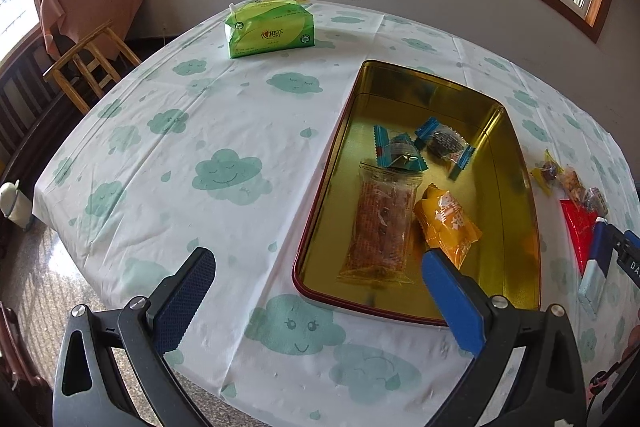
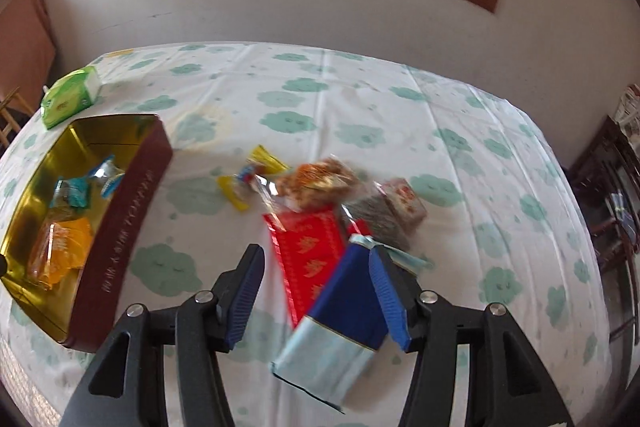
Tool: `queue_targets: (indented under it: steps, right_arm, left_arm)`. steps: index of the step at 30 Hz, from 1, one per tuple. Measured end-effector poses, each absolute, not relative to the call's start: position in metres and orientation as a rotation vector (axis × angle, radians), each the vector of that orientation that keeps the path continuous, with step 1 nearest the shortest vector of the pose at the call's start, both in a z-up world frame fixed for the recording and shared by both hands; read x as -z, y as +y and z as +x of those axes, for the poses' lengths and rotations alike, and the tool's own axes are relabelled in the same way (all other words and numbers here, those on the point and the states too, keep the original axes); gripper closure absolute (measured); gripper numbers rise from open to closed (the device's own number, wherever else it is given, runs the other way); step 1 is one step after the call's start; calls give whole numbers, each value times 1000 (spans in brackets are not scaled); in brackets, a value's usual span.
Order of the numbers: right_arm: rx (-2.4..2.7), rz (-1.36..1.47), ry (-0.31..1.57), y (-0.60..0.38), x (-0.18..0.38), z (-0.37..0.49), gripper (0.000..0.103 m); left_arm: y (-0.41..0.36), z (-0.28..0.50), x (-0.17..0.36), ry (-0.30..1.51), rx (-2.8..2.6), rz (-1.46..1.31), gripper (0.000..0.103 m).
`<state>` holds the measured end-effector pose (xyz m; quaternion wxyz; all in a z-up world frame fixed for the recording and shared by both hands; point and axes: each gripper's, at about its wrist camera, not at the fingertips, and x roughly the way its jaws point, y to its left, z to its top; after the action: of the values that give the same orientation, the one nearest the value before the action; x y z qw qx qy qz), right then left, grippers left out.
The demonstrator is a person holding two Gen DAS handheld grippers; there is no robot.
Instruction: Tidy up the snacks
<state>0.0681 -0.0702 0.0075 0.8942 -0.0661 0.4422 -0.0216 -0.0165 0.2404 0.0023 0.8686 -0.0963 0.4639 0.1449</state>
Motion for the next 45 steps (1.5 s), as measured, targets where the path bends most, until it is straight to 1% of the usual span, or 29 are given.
queue_targets:
  steps: [4,10,23,32,33,35,45]
  right_arm:
    - [110,-102,973,-79,6,68,46]
    - [148,-115,1003,-79,25,69,45]
    - [36,-119,1012,-128,31,52,45]
    - [-57,-46,1007,-143,41,63,46]
    - [-70,-30,1007,-145,43,64,50]
    - [-93,-10,997,-149,43,62,52]
    - [-37,-39,938,-192,44,57,52]
  left_arm:
    - [237,-17,-4,968,-298,-193,1]
    - [237,-18,-5,968,-303,-197,1]
    - [206,-6,-11,971,-247,-154,1]
    - [149,13,-20,975,-143,-78,1]
    - [142,15,-20,977,-130,-68,1]
    - [128,20,-19,984,-105,-55,1]
    - [60,43,-7,1051,24,-73,1]
